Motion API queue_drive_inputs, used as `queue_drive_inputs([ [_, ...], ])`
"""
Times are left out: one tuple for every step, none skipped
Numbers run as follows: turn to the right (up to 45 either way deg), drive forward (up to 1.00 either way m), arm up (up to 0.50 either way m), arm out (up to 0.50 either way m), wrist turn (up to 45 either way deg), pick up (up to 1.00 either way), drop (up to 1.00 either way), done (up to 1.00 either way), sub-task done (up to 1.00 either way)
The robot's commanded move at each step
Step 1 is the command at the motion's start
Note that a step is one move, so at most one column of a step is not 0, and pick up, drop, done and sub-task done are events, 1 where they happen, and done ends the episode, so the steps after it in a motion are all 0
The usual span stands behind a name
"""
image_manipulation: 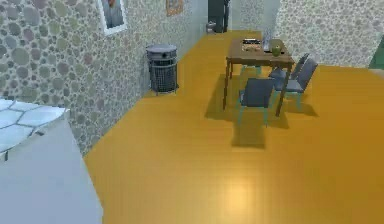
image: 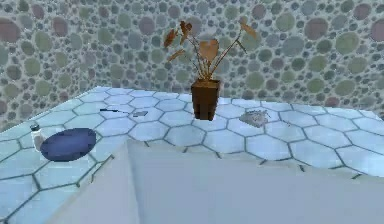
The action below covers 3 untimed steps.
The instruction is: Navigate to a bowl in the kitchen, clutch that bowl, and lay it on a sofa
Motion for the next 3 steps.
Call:
queue_drive_inputs([
  [45.0,0.0,0.0,0.0,0.0,0.0,0.0,0.0,0.0],
  [39.0,0.0,0.0,0.0,0.0,0.0,0.0,0.0,0.0],
  [0.0,0.1,0.0,0.0,0.0,0.0,0.0,0.0,0.0],
])
